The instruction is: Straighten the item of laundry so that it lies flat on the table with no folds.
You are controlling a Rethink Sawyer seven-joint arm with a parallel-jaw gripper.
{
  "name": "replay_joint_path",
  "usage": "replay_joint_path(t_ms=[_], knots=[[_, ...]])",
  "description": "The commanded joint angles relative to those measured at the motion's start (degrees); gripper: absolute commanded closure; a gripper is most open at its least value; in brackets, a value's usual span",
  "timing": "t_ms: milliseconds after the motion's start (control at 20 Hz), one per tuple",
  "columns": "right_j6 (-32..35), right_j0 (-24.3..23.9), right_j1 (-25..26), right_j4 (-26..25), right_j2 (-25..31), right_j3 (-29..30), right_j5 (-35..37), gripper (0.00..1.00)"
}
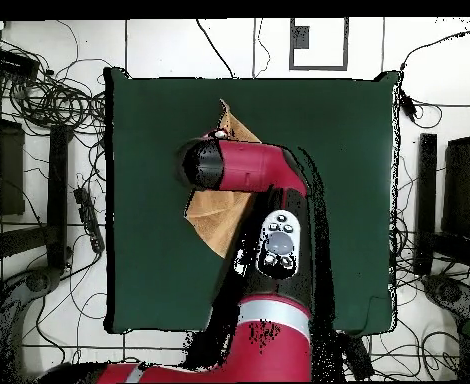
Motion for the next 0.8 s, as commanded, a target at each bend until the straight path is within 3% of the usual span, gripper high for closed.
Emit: replay_joint_path(t_ms=[50,800], knots=[[-9.5,-0.8,-1.7,-3.7,10.6,11.4,-2.4,0.0],[-3.3,0.5,-1.3,-7.4,10.5,10.0,-1.8,0.0]])
